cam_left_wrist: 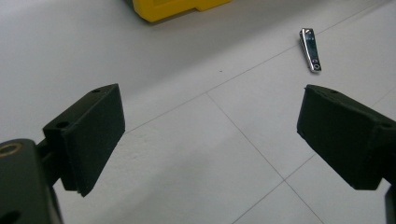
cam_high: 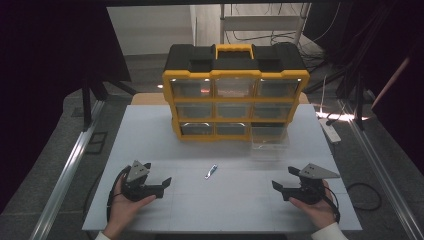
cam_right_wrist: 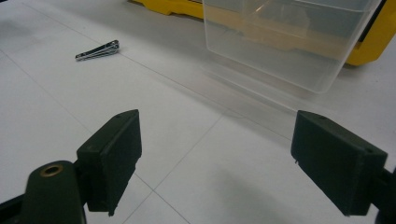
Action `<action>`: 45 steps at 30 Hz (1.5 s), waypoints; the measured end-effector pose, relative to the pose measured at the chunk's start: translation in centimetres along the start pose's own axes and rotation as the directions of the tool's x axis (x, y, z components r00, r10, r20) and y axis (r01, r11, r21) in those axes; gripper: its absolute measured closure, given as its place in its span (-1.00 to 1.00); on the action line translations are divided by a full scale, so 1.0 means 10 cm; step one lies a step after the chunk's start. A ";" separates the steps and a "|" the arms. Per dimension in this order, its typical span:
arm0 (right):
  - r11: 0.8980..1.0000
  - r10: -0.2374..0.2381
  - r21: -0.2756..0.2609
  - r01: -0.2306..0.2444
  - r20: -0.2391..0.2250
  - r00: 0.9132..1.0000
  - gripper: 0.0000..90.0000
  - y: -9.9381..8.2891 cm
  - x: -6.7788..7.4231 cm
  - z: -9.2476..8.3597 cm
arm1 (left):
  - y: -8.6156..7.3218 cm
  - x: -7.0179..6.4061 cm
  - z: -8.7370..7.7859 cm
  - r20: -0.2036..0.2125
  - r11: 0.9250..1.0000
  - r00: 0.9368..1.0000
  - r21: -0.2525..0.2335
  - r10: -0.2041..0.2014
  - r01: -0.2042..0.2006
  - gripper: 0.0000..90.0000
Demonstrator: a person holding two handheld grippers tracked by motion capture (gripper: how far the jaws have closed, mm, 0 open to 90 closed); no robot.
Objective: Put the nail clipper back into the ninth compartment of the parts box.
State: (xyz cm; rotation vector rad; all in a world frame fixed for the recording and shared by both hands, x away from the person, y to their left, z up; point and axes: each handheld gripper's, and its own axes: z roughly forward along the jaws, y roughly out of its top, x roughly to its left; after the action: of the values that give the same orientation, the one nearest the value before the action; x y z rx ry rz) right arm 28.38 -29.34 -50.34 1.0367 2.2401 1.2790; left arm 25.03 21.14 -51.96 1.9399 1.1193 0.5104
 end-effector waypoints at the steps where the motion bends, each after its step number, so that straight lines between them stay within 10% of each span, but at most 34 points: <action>1: 1.000 0.000 0.000 0.000 0.000 1.000 -0.62 0.00 0.00 0.00 | 0.00 0.00 0.00 0.000 1.000 1.000 0.000 0.000 0.000 -0.81; 45: 1.000 -0.005 0.024 0.005 -0.021 1.000 -0.60 0.02 -0.01 0.09 | 0.12 -0.12 -0.07 0.048 0.999 0.998 0.022 0.037 -0.038 -0.81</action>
State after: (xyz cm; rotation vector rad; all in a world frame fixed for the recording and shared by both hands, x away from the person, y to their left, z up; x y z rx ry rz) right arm 29.11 -28.81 -50.64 1.0300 2.2779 1.2695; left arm 24.59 20.14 -50.56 1.9852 1.0647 0.4709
